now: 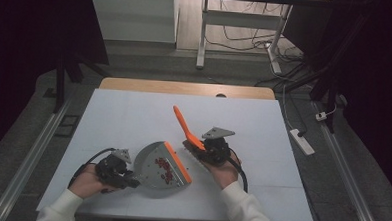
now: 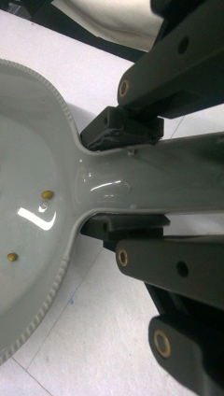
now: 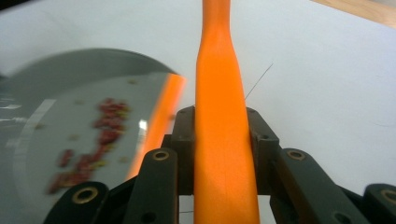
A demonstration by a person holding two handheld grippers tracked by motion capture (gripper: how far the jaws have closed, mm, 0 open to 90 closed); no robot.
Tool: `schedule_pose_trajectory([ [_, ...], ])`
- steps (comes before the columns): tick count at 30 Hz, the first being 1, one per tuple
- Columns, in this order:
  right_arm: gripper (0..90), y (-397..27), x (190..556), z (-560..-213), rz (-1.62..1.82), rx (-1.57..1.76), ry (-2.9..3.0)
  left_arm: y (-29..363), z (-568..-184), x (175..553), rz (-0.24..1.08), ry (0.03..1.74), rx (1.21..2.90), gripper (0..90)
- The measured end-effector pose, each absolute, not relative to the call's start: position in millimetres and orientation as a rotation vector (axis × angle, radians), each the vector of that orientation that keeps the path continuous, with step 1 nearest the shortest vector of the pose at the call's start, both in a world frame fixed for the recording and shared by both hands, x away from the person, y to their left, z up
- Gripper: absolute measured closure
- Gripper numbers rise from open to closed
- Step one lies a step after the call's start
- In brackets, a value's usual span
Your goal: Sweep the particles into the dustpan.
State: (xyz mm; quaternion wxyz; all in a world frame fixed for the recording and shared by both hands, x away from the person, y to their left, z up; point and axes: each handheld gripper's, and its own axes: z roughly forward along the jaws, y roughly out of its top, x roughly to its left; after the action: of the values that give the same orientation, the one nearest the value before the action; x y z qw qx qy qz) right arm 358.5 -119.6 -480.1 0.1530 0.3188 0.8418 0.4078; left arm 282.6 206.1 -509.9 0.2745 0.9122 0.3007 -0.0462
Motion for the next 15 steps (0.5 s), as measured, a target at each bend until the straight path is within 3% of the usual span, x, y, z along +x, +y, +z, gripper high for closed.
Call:
schedule_pose_trajectory([
  [9, 69.9, -102.9, 385.4, -493.1, 1.03, 0.903, 2.448, 205.9, -510.5, 282.8, -0.124, 0.809, 2.454, 61.6],
  [15, 69.9, -87.5, 380.2, -496.1, 1.051, 0.84, 2.497, 205.6, -510.9, 283.2, -0.124, 0.809, 2.456, 61.7],
])
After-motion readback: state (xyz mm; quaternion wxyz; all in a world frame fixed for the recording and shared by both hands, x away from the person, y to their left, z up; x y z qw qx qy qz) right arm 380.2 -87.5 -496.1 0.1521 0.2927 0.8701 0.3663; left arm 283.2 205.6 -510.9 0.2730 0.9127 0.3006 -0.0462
